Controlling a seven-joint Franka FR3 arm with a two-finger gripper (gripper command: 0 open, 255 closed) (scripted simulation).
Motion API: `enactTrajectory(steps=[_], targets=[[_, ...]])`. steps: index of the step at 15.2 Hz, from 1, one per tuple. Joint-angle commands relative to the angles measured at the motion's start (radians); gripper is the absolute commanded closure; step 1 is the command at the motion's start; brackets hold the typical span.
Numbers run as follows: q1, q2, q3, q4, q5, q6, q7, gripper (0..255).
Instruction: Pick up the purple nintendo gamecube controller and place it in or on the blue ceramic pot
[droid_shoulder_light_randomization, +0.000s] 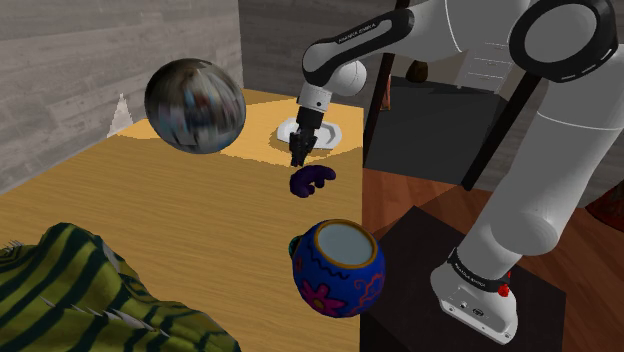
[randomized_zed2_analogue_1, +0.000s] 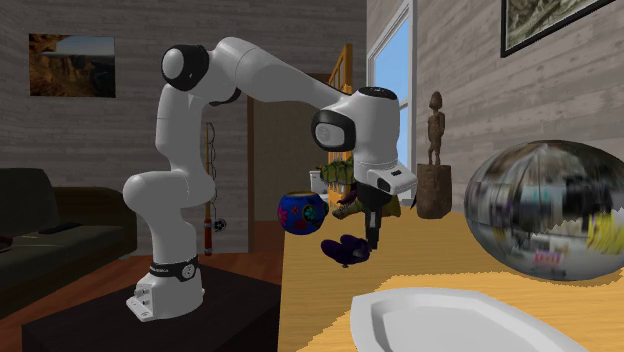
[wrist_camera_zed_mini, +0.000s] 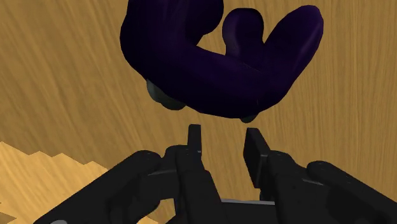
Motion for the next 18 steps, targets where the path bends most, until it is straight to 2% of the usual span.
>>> enactTrajectory(steps=[1,8,9,14,15,18], targets=[[0.0,0.0,0.0,0.0,0.0,0.0,0.0,255],[0.0,0.0,0.0,0.0,0.0,0.0,0.0,255],[0.0,0.0,0.0,0.0,0.0,0.0,0.0,0],[0.01,-0.122,0.002,-0.07,-0.276,-0.079,-0.241,0],[0.01,-0.136,0.003,-0.078,-0.305,-0.083,-0.27,0],[0.013,-0.126,0.006,-0.109,-0.301,-0.043,-0.271,0]])
